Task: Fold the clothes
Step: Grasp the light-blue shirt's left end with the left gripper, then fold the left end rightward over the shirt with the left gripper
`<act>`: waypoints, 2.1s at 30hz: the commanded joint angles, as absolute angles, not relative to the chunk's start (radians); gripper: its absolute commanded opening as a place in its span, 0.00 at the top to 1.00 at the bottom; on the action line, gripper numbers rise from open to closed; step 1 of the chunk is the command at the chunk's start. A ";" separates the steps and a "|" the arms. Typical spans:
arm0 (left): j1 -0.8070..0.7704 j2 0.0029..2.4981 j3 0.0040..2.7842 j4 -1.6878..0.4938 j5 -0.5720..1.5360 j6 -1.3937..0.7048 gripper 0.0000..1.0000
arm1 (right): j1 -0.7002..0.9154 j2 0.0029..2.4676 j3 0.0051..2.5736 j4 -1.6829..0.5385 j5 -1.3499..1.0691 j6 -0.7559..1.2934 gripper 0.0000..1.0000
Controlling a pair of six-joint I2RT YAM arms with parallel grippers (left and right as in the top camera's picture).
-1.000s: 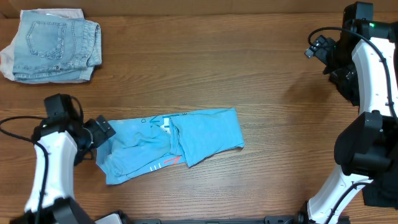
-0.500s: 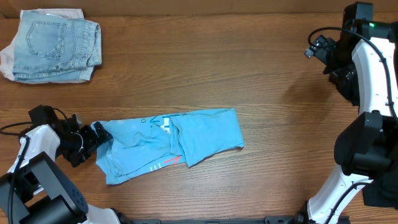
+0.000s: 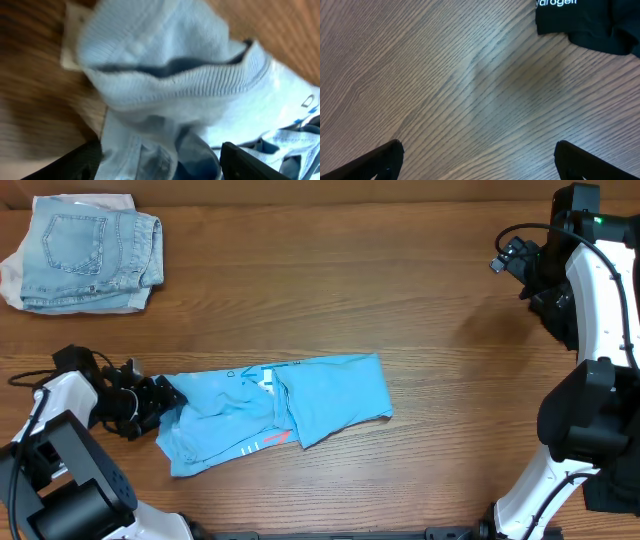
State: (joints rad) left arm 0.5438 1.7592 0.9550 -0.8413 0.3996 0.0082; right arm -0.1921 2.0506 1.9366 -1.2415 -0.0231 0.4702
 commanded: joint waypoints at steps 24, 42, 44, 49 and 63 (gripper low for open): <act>0.309 1.836 0.908 -0.876 0.239 -0.147 0.96 | -0.196 2.020 1.952 -1.238 -0.028 0.467 0.00; 0.247 1.834 1.696 -1.422 0.033 -0.214 0.96 | -0.196 2.020 1.952 -1.238 -0.028 0.467 0.00; 0.208 1.834 1.753 -1.453 0.034 -0.202 0.96 | -0.196 2.020 1.952 -1.238 -0.028 0.467 0.00; 0.049 1.836 1.792 -1.463 0.083 -0.196 0.96 | -0.196 2.020 1.952 -1.238 -0.028 0.467 0.00; -0.411 1.846 1.562 -1.221 0.151 -0.270 0.87 | -0.196 2.020 1.952 -1.238 -0.028 0.467 0.00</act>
State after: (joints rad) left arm -0.3595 1.8370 1.6279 -1.2583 0.1005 -0.2337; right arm -0.1921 2.0510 1.9366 -1.2415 -0.0265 0.4706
